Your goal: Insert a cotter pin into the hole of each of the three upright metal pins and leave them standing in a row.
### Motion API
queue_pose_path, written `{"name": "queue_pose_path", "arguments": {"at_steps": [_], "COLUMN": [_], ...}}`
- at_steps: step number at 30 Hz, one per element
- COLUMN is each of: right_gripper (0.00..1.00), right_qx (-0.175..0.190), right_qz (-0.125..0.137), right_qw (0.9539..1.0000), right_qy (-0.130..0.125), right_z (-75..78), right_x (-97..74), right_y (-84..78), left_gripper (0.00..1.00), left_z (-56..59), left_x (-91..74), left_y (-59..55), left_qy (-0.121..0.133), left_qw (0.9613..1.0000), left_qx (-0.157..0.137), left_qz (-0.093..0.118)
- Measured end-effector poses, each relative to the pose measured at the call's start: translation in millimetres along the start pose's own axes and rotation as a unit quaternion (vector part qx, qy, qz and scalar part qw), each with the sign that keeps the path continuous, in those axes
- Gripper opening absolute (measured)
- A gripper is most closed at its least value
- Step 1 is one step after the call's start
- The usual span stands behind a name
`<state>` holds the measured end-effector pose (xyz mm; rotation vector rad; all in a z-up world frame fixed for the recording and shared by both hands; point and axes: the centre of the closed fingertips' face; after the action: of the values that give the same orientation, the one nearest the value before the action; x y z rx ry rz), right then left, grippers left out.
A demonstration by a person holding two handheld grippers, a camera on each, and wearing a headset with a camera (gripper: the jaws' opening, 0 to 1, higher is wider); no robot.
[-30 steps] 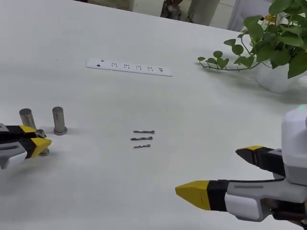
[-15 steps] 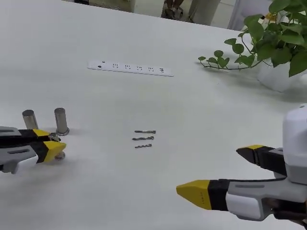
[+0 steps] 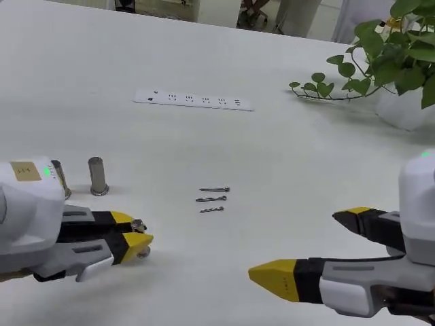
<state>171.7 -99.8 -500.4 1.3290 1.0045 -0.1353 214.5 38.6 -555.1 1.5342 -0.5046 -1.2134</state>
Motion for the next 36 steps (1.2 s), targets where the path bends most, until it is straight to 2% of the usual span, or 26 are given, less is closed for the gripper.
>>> {"name": "queue_pose_path", "arguments": {"at_steps": [7,10,14,16,20,23,27,28,29,32,36], "right_gripper": [0.93,0.92,0.93,0.94,0.94,0.94,0.94,0.94,0.94,0.94,0.94], "right_qx": [0.007,0.010,0.013,0.012,0.018,0.016,0.016,0.018,0.021,0.021,0.025], "right_qz": [0.003,0.005,0.005,0.014,0.024,0.024,0.024,0.024,0.021,0.016,0.017], "right_qw": [1.0000,0.9999,0.9999,0.9998,0.9995,0.9995,0.9995,0.9995,0.9994,0.9995,0.9993], "right_qy": [-0.001,-0.001,-0.003,-0.004,-0.005,-0.008,-0.010,-0.013,-0.018,-0.020,-0.021], "right_z": [0.5,0.5,1.5,1.7,2.9,4.7,6.1,7.1,8.6,9.9,10.5], "right_x": [1.0,0.7,-0.2,-1.6,-2.8,-3.1,-3.1,-3.1,-3.1,-2.8,-3.8], "right_y": [-2.0,-2.7,-5.2,-2.9,0.9,2.2,2.6,2.2,0.5,-2.1,-2.6], "left_gripper": [0.05,0.05,0.05,0.05,0.05,0.05,0.06,0.06,0.06,0.06,0.06], "left_z": [4.6,5.4,5.8,5.1,5.8,7.2,7.8,7.9,8.2,9.0,8.8], "left_x": [6.6,7.4,8.1,8.3,7.4,6.6,5.9,6.0,4.8,4.9,5.0], "left_y": [-5.6,-5.6,-5.2,-5.5,-9.7,-12.7,-21.3,-23.1,-21.5,-21.3,-20.8], "left_qy": [-0.011,-0.015,-0.018,-0.017,-0.023,-0.025,-0.022,-0.021,-0.021,-0.021,-0.021], "left_qw": [0.9998,0.9998,0.9997,0.9997,0.9992,0.9992,0.9981,0.9981,0.9987,0.9986,0.9989], "left_qx": [0.011,0.004,0.011,0.016,0.027,0.025,0.046,0.044,0.034,0.038,0.030], "left_qz": [-0.012,-0.009,-0.010,-0.010,-0.017,-0.020,-0.035,-0.038,-0.032,-0.029,-0.028]}}
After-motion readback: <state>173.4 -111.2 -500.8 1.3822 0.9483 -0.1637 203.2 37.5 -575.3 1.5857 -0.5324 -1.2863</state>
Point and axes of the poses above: the centre of the closed fingertips' face, and the gripper's own axes: x roughly forward along the fingers, z roughly to its right, y roughly out of its top, and after that the axes turned 2 degrees about z, right-handed
